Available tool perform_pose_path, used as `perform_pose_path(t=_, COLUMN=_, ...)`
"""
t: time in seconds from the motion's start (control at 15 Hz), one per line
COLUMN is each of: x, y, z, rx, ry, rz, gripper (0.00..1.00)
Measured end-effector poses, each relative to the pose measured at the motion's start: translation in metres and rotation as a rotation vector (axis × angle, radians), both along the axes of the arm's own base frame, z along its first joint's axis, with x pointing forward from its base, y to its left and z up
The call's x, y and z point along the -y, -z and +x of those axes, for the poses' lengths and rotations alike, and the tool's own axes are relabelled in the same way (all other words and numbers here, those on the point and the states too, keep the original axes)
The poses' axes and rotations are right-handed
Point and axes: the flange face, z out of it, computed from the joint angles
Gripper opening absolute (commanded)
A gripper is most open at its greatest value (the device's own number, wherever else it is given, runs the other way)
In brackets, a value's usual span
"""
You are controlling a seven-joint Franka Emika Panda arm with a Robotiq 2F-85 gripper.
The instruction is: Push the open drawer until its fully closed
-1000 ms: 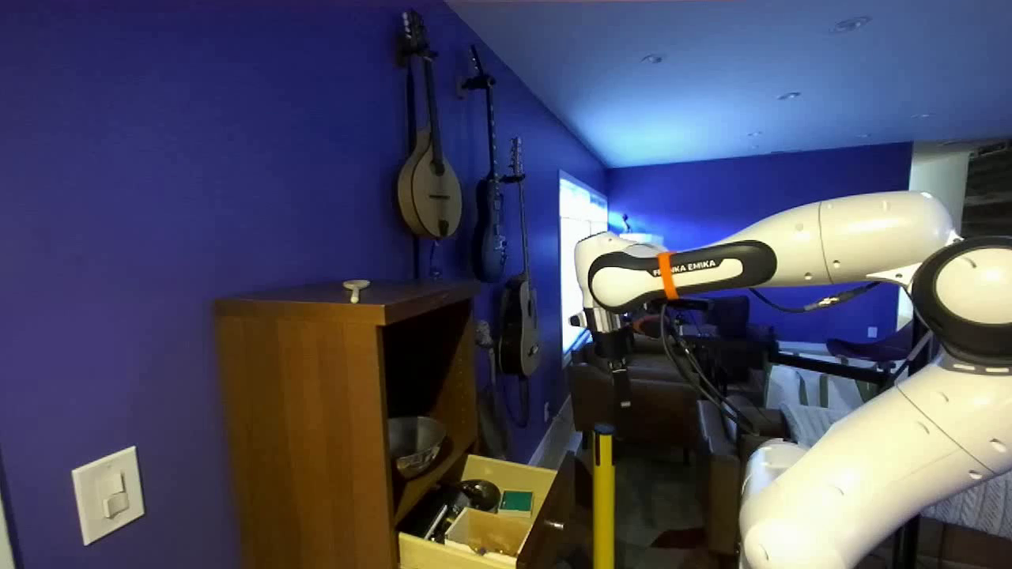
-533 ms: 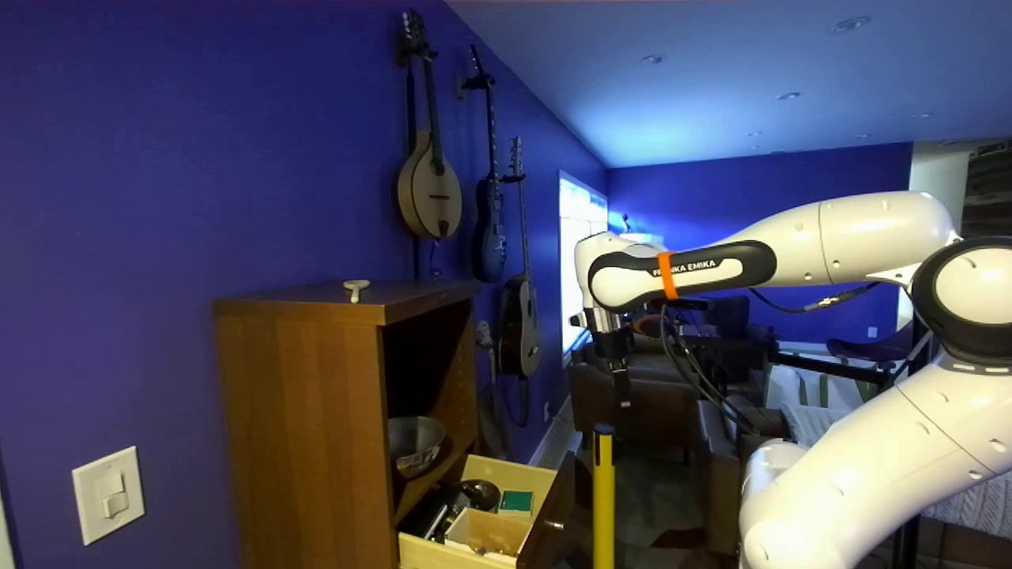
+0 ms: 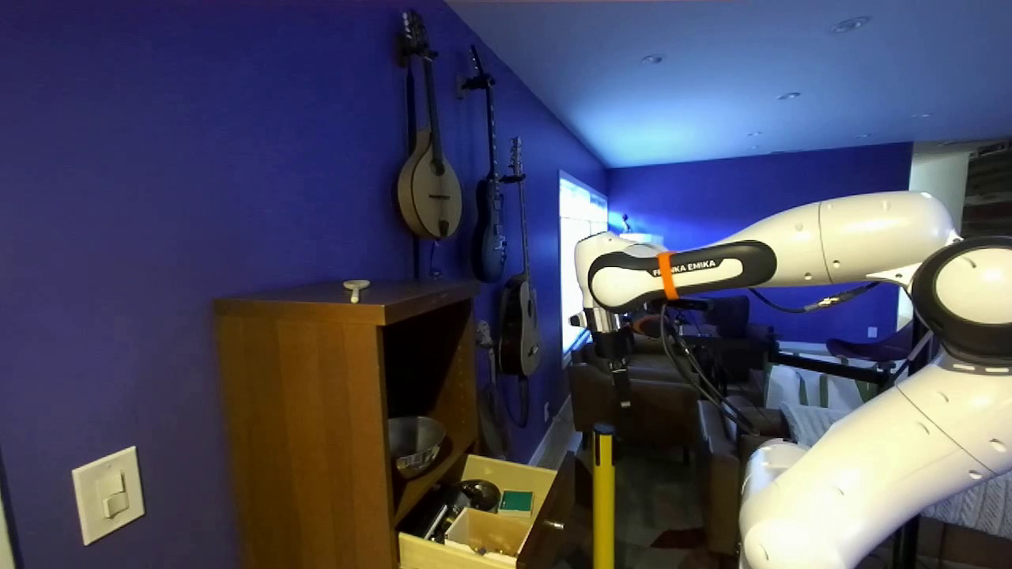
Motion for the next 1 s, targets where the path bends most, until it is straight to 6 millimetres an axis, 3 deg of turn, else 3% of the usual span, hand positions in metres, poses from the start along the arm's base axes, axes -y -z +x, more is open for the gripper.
perform_pose_path(t=0.2, x=-0.011, y=0.008, z=0.002, rx=-0.017, ry=-0.002, rz=0.018, gripper=1.0)
perform_pose_path(t=0.47, x=-0.07, y=0.04, z=-0.002, rx=-0.167, ry=0.036, rz=0.083, gripper=1.0)
perform_pose_path(t=0.67, x=-0.11, y=0.061, z=-0.007, rx=-0.242, ry=0.176, rz=0.087, gripper=1.0)
perform_pose_path(t=1.0, x=-0.125, y=0.076, z=-0.011, rx=-0.232, ry=0.318, rz=0.139, gripper=1.0)
